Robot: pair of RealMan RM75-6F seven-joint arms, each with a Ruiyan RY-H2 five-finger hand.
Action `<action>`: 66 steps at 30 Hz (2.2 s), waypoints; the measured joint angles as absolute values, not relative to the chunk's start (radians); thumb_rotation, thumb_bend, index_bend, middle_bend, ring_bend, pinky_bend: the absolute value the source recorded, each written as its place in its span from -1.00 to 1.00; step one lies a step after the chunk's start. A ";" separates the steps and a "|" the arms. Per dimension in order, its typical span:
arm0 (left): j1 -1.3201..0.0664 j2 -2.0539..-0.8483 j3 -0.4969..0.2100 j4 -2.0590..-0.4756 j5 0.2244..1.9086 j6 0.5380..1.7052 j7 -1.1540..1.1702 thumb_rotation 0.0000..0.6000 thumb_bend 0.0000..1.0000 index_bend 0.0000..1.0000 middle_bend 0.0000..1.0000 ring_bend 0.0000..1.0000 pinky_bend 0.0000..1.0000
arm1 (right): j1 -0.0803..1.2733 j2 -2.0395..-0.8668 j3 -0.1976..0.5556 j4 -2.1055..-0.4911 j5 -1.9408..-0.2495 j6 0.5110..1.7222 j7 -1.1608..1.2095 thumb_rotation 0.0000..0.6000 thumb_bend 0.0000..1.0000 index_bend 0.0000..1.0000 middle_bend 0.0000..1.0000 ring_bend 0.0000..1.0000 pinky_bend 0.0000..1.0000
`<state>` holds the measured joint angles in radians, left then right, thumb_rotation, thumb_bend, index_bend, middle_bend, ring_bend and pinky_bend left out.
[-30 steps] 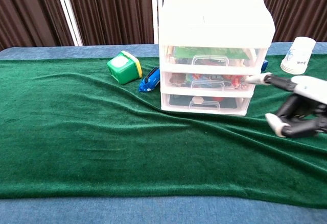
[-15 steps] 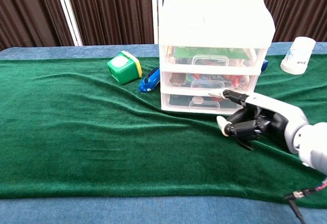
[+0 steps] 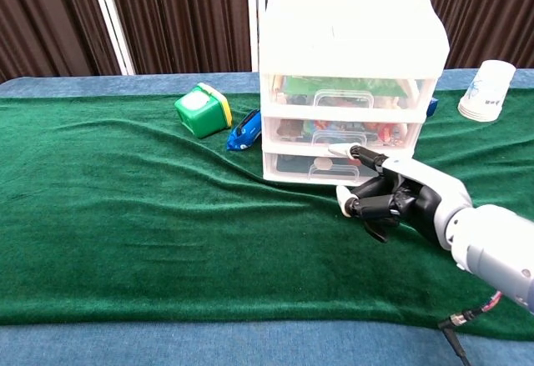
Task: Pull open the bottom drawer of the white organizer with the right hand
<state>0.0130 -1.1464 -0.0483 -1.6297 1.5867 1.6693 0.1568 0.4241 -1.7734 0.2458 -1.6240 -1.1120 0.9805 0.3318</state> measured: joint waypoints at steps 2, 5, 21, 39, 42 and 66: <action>0.013 -1.146 -0.048 -1.630 1.587 1.668 0.156 1.00 -1.00 -1.00 -1.00 -1.00 -1.00 | 0.427 -1.780 0.250 -1.614 -1.111 0.980 0.333 1.00 0.11 -0.81 0.85 0.95 0.67; 0.012 -1.145 -0.048 -1.629 1.585 1.665 0.153 1.00 -1.00 -1.00 -1.00 -1.00 -1.00 | 0.433 -1.790 0.258 -1.601 -1.108 0.982 0.336 1.00 0.12 -0.81 0.85 0.95 0.67; 0.011 -1.136 -0.047 -1.634 1.580 1.658 0.138 1.00 -1.00 -1.00 -1.00 -1.00 -1.00 | 0.469 -1.838 0.289 -1.529 -1.076 0.965 0.329 1.00 0.12 -0.81 0.85 0.95 0.67; 0.011 -1.131 -0.043 -1.636 1.585 1.657 0.127 1.00 -1.00 -1.00 -1.00 -1.00 -1.00 | 0.498 -1.879 0.309 -1.463 -1.078 0.941 0.358 1.00 0.17 -0.75 0.85 0.95 0.67; 0.012 -1.129 -0.044 -1.636 1.583 1.656 0.121 1.00 -1.00 -1.00 -1.00 -1.00 -1.00 | 0.497 -1.881 0.311 -1.462 -1.080 0.947 0.360 1.00 0.17 -0.75 0.85 0.95 0.67; 0.010 -1.129 -0.040 -1.638 1.585 1.649 0.125 1.00 -1.00 -1.00 -1.00 -1.00 -1.00 | 0.494 -1.891 0.317 -1.453 -1.065 0.952 0.361 1.00 0.18 -0.74 0.85 0.95 0.66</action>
